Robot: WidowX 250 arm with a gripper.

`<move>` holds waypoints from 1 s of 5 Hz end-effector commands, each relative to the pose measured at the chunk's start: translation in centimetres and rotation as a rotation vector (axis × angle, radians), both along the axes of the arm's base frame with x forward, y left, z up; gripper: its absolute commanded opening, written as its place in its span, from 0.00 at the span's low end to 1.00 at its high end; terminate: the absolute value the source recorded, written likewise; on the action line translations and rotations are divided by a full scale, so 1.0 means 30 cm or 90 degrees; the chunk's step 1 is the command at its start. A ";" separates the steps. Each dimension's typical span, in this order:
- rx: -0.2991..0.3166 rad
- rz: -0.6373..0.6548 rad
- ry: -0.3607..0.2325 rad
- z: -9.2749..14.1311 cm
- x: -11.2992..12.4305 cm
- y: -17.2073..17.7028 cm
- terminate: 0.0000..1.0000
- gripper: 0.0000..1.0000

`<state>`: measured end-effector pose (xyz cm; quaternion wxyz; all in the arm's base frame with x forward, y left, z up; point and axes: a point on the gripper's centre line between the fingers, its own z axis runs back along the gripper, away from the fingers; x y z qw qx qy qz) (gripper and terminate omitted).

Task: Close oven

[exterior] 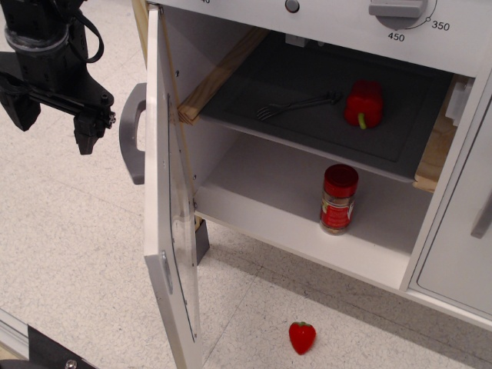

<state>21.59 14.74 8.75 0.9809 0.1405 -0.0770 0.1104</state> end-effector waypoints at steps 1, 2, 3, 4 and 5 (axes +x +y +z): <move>0.000 0.000 0.000 0.000 0.000 0.000 0.00 1.00; 0.016 -0.069 0.018 -0.038 -0.062 -0.039 0.00 1.00; 0.008 -0.120 0.037 -0.063 -0.122 -0.090 0.00 1.00; -0.013 -0.145 0.057 -0.084 -0.146 -0.142 0.00 1.00; -0.038 -0.159 0.062 -0.109 -0.129 -0.215 0.00 1.00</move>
